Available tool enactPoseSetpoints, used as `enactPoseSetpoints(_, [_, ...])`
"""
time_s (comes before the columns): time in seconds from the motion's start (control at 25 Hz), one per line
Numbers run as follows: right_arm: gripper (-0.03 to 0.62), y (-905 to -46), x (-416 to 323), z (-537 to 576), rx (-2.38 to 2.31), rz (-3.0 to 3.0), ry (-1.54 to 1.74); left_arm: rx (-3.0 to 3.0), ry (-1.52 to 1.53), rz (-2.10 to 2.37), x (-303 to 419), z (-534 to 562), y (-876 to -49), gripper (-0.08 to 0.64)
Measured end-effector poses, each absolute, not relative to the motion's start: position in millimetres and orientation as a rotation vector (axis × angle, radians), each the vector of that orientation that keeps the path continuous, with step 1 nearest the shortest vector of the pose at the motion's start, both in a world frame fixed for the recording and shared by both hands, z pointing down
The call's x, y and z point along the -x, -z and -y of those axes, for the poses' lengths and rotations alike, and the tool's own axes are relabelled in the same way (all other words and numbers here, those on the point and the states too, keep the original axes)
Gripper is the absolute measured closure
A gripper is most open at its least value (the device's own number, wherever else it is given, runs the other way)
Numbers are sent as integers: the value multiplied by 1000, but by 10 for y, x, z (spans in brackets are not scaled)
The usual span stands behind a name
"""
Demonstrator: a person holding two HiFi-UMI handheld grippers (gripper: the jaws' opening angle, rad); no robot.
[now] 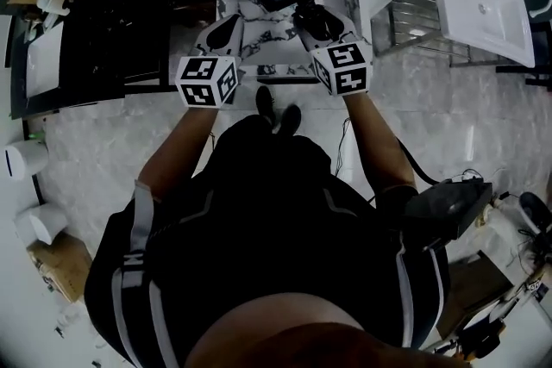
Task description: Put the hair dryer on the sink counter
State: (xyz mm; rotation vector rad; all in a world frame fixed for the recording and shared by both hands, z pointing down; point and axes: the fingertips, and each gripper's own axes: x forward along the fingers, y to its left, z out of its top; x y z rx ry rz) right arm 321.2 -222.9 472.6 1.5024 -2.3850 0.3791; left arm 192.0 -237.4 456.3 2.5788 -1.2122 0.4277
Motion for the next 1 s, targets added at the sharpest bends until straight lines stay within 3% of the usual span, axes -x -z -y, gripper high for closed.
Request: enactPoseSetpoints(1.0, [368,-6749,-3311,2766,-1272,2018,-693,-2336,-612,1073,-2050,2997,-6134,558])
